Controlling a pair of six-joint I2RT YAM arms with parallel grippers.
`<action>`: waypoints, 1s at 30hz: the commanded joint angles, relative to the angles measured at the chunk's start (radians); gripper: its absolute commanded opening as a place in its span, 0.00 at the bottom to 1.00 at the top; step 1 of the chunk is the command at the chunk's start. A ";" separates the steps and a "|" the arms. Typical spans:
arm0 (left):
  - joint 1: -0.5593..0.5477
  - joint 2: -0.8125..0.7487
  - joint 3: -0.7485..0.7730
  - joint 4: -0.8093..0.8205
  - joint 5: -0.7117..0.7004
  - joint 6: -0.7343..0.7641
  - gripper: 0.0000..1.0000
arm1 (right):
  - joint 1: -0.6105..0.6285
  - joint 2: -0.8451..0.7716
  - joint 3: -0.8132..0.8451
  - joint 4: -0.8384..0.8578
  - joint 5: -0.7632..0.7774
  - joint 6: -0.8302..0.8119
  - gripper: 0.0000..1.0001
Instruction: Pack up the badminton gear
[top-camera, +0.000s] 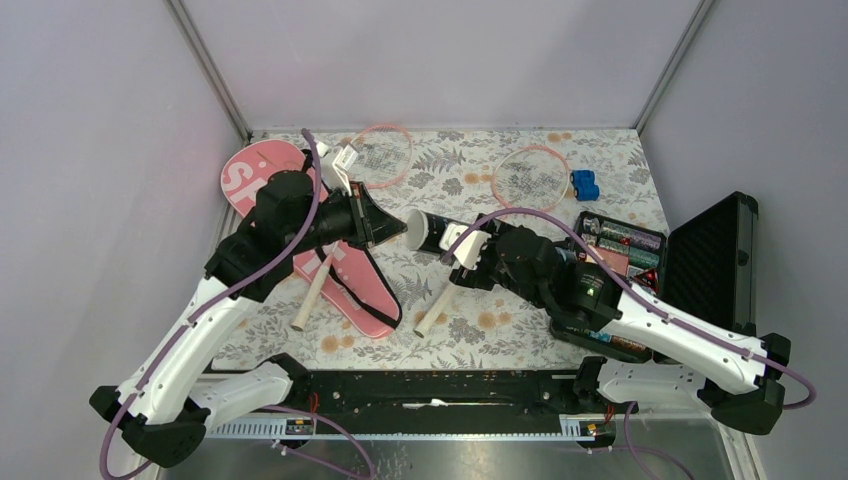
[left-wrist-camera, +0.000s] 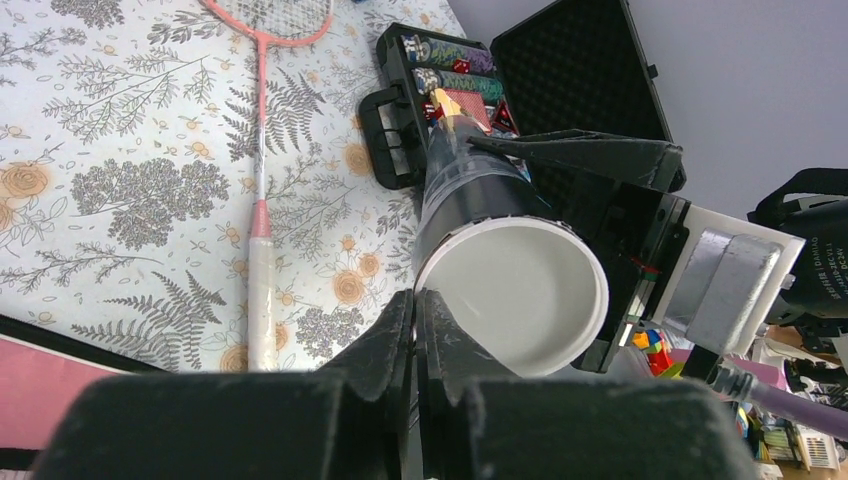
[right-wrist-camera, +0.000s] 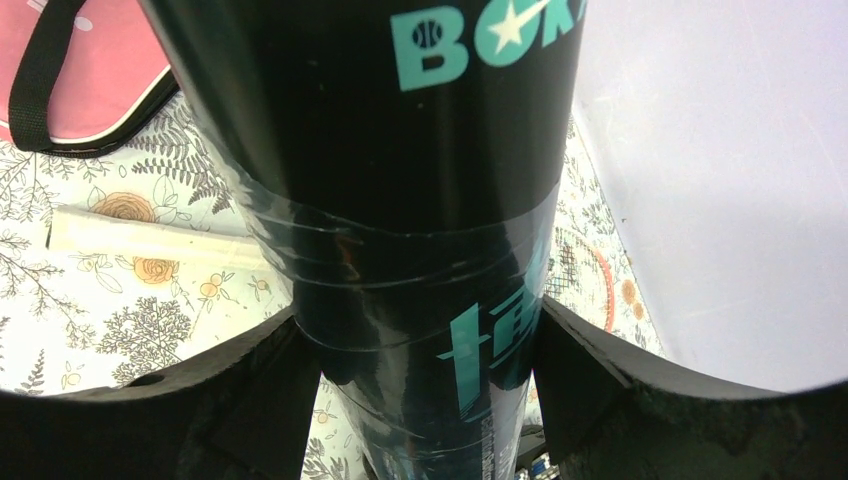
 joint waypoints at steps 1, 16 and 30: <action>-0.009 -0.007 -0.010 -0.006 -0.048 0.041 0.06 | 0.005 -0.022 -0.014 0.136 -0.028 -0.052 0.31; -0.012 -0.026 0.013 -0.009 -0.018 0.049 0.36 | 0.004 -0.021 -0.045 0.130 -0.117 -0.037 0.31; -0.013 -0.026 0.089 -0.088 -0.072 0.061 0.27 | 0.004 -0.002 -0.052 0.109 -0.075 -0.031 0.31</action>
